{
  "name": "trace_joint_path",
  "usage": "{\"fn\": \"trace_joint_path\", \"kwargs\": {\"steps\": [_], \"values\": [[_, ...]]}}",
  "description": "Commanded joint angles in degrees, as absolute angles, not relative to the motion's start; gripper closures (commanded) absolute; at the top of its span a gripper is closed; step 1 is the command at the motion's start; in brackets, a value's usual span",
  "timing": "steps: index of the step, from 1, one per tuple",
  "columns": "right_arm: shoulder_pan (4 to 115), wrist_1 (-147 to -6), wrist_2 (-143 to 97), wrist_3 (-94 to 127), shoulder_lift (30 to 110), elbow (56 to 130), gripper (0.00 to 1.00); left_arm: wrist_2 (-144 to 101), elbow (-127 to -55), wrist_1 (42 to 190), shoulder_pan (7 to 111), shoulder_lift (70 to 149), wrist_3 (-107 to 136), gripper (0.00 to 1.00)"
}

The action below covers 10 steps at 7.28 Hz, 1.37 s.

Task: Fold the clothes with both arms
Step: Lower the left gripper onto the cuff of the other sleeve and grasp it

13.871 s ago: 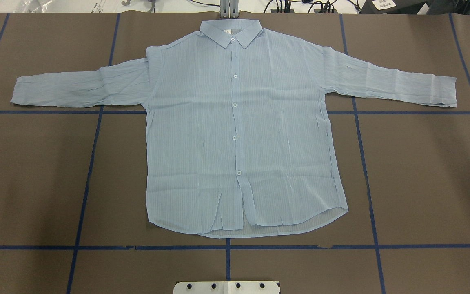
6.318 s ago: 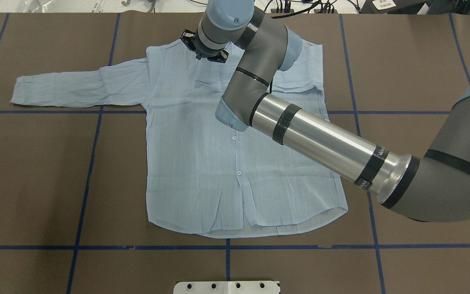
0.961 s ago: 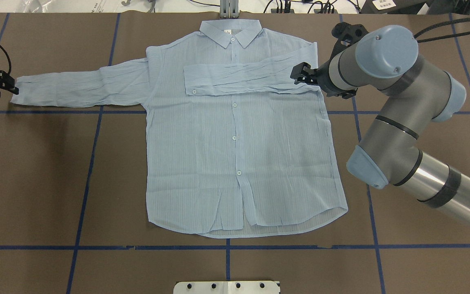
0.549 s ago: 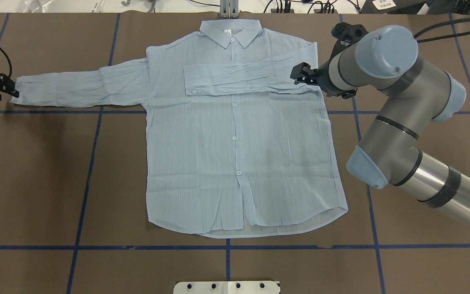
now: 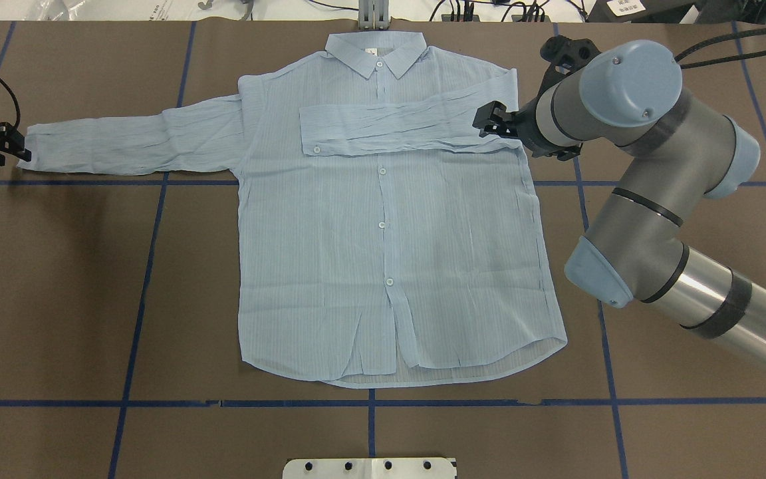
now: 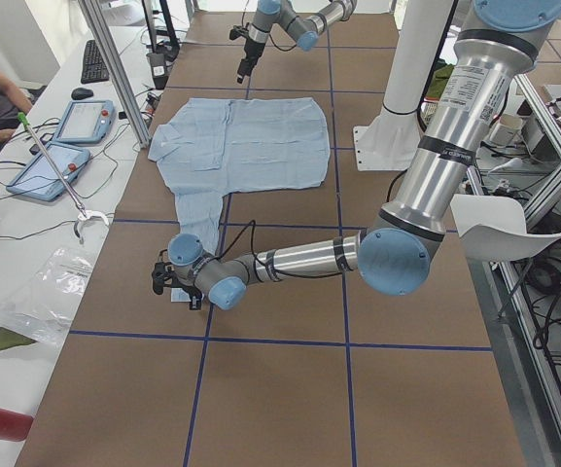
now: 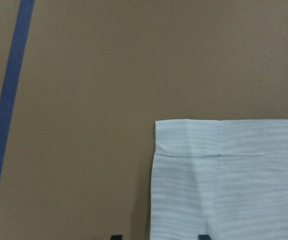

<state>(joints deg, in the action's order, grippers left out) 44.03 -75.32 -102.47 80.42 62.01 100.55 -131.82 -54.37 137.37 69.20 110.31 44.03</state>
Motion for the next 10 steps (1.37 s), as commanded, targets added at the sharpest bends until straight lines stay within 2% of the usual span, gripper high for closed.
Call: {"fn": "trace_joint_path", "kwargs": {"steps": [1, 5, 6, 7, 8, 10], "values": [[44.0, -75.3, -102.5, 80.4, 62.1, 100.5, 0.0, -131.9, -54.1, 137.4, 69.1, 110.2, 44.0, 0.43], [44.0, -75.3, -102.5, 80.4, 62.1, 100.5, 0.0, -133.1, -53.9, 137.4, 68.3, 110.2, 44.0, 0.43], [44.0, -75.3, -102.5, 80.4, 62.1, 100.5, 0.0, -133.1, -54.2, 137.4, 68.3, 110.2, 44.1, 0.56], [44.1, -75.3, -102.5, 80.4, 62.1, 100.7, 0.0, -133.1, -54.6, 137.4, 68.3, 110.0, 44.2, 0.83], [44.1, -75.3, -102.4, 80.4, 62.1, 101.1, 0.0, -133.2, -54.8, 137.5, 68.3, 110.0, 44.2, 1.0], [44.1, -75.3, -102.4, 80.5, 62.2, 101.0, 0.0, -133.6, -56.4, 136.8, 68.4, 110.0, 44.4, 1.0]]}}
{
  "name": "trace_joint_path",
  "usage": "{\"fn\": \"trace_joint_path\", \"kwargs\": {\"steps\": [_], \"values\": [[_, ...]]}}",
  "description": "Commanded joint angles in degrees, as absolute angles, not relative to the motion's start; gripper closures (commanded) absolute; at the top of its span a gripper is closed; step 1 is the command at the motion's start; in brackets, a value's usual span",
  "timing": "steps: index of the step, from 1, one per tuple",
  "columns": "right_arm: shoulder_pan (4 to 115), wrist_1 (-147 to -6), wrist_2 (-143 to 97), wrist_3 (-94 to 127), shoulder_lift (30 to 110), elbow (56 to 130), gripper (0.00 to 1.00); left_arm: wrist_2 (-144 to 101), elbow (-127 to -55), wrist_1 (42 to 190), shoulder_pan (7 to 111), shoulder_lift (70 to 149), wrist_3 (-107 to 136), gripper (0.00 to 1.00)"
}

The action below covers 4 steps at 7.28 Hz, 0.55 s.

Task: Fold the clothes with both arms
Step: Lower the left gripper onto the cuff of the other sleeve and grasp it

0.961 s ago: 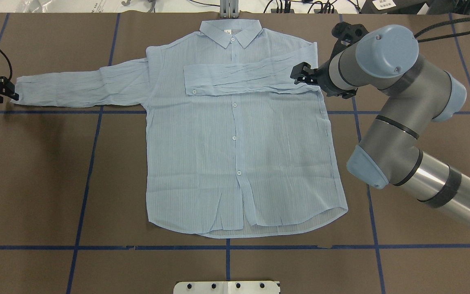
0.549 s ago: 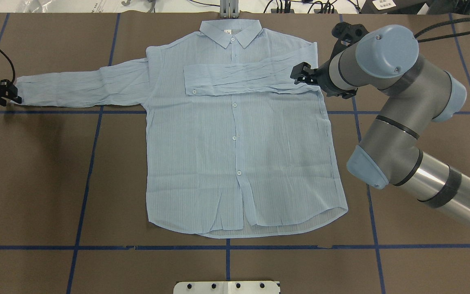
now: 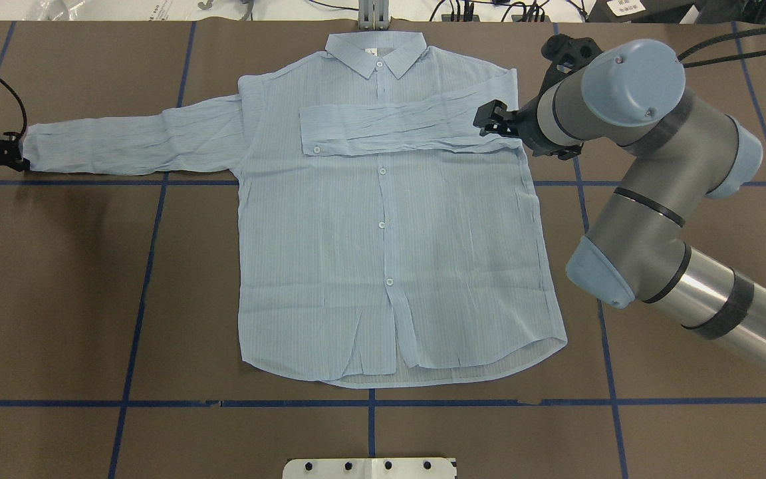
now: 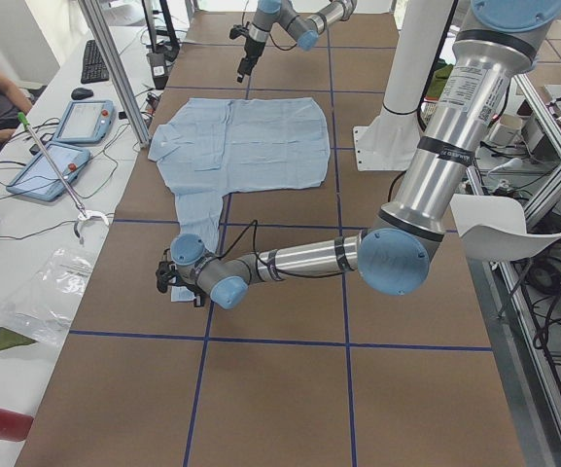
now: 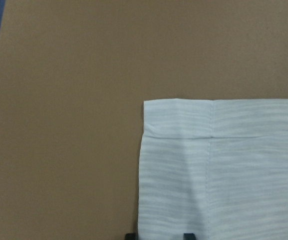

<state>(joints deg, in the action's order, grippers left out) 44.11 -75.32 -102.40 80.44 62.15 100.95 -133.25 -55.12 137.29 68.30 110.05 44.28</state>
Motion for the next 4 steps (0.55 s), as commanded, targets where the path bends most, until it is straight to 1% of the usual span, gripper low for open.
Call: {"fn": "trace_joint_path", "kwargs": {"steps": [1, 2, 3, 4], "values": [[44.1, -75.3, -102.4, 80.5, 62.2, 101.0, 0.0, -138.3, -57.4, 136.5, 68.4, 110.0, 44.6, 1.0], [44.2, -75.3, -102.4, 80.5, 62.2, 101.2, 0.0, -139.9, -59.1, 134.9, 68.8, 110.2, 44.7, 1.0], [44.3, -75.8, -102.7, 80.4, 62.7, 102.6, 0.0, -139.7, -64.8, 129.1, 68.6, 111.1, 48.2, 1.0], [44.3, -75.8, -103.2, 79.8, 64.5, 104.0, 0.0, -139.7, -68.9, 126.2, 68.6, 113.0, 54.1, 1.0]]}}
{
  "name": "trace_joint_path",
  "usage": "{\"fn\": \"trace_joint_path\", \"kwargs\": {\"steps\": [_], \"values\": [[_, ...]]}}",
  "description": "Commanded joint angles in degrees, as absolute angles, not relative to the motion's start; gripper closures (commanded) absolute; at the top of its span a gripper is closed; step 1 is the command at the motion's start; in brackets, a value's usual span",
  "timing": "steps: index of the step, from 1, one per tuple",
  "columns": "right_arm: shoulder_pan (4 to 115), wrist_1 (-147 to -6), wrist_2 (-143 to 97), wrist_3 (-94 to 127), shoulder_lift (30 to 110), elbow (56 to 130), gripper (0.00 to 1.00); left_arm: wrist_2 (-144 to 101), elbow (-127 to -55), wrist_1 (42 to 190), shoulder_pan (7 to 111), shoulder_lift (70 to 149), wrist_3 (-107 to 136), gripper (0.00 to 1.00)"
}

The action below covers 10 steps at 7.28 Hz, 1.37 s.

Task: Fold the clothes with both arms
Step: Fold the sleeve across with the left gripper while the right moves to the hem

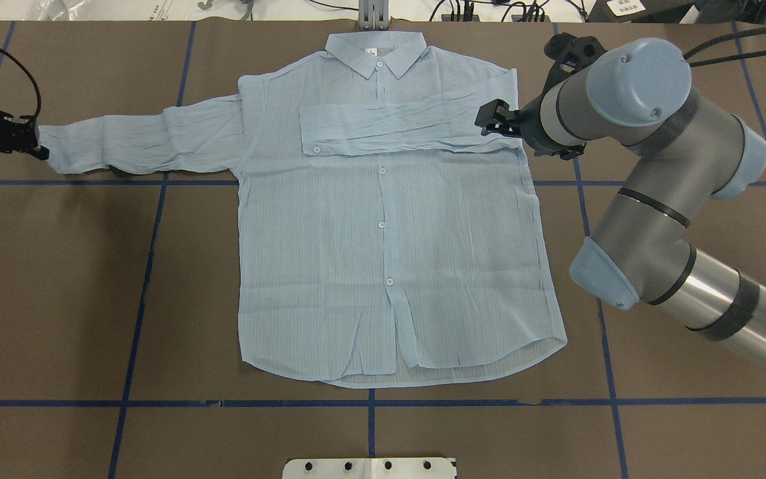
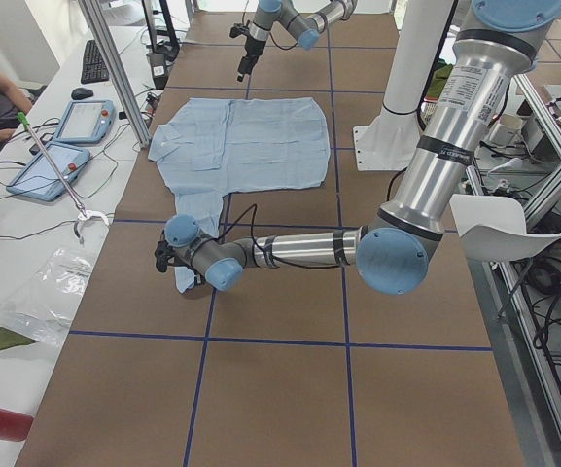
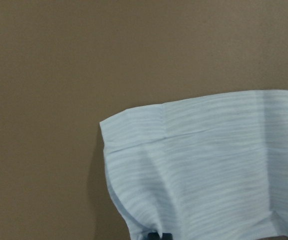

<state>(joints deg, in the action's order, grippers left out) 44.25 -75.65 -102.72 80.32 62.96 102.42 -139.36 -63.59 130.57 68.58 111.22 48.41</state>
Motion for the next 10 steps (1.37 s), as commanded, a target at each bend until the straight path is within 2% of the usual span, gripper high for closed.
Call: {"fn": "trace_joint_path", "kwargs": {"steps": [1, 4, 6, 7, 9, 10], "values": [[44.4, -75.7, -103.3, 79.5, 65.2, 104.1, 0.0, -139.5, -70.3, 126.3, 68.2, 115.6, 59.7, 1.0], [49.6, -75.4, -109.0, 73.0, 68.7, 104.2, 0.0, -132.3, -74.4, 126.0, 58.3, 125.0, 76.5, 1.0], [53.3, -75.4, -113.4, 69.4, 71.0, 104.1, 0.0, -125.2, -73.6, 124.2, 50.9, 136.1, 88.4, 1.0], [54.8, -75.3, -115.1, 67.8, 72.4, 104.2, 0.0, -117.5, -69.3, 120.9, 45.2, 144.0, 93.5, 1.0], [55.6, -75.2, -115.9, 67.2, 74.4, 105.3, 0.0, -112.9, -61.1, 120.4, 40.2, 154.5, 100.3, 1.0], [55.6, -75.2, -115.8, 67.2, 74.7, 105.3, 0.0, -111.5, -60.6, 120.5, 38.9, 155.8, 100.5, 1.0]]}}
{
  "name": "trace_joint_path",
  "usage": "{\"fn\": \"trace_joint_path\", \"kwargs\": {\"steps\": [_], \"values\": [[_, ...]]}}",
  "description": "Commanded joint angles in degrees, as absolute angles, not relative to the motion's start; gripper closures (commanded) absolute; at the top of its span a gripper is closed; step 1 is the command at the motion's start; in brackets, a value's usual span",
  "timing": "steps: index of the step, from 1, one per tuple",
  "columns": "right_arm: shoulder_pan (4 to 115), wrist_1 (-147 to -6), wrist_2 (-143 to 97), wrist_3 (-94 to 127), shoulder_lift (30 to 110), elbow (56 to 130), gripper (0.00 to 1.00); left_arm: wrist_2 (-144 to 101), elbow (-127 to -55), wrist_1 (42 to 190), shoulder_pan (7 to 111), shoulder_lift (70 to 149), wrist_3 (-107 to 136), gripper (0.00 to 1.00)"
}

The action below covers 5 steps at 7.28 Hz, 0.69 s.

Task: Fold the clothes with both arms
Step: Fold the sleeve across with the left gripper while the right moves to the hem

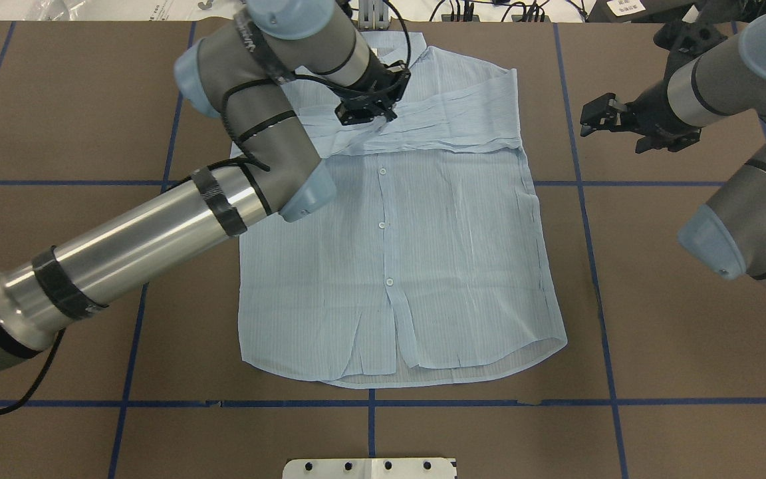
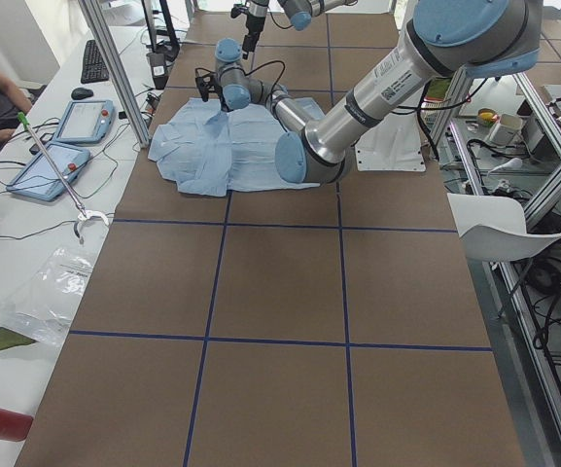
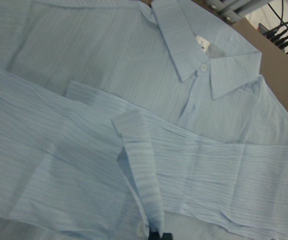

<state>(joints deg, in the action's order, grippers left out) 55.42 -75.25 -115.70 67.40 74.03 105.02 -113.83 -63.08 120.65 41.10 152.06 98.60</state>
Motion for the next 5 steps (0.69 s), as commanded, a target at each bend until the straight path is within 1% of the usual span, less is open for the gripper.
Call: {"fn": "trace_joint_path", "kwargs": {"steps": [1, 2, 3, 5], "values": [[55.6, -75.2, -115.8, 67.2, 74.8, 105.2, 0.0, -111.0, -60.3, 120.5, 38.1, 157.2, 100.7, 1.0], [55.6, -75.2, -115.8, 67.2, 74.8, 105.2, 0.0, -107.0, -58.0, 120.5, 36.4, 160.4, 101.6, 1.0], [55.6, -75.2, -115.7, 67.2, 74.8, 105.0, 0.0, -105.1, -55.7, 120.6, 35.1, 161.5, 102.3, 1.0], [55.5, -75.2, -115.5, 67.2, 74.8, 104.8, 0.0, -102.0, -54.7, 120.9, 33.8, 161.7, 102.5, 0.99]]}}
